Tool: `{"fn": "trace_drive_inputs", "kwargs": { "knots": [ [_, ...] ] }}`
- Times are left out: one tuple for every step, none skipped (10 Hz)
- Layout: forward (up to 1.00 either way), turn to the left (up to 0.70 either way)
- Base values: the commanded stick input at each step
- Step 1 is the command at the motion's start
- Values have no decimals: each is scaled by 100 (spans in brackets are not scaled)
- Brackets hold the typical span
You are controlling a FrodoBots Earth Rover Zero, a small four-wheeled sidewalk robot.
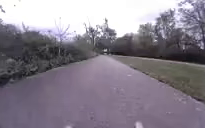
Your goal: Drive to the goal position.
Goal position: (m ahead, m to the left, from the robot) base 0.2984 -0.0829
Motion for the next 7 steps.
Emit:
{"fn": "trace_drive_inputs", "kwargs": {
  "knots": [
    [70,0],
    [70,0],
    [70,0],
    [70,0],
    [70,0],
    [70,0],
    [70,0]
  ]
}}
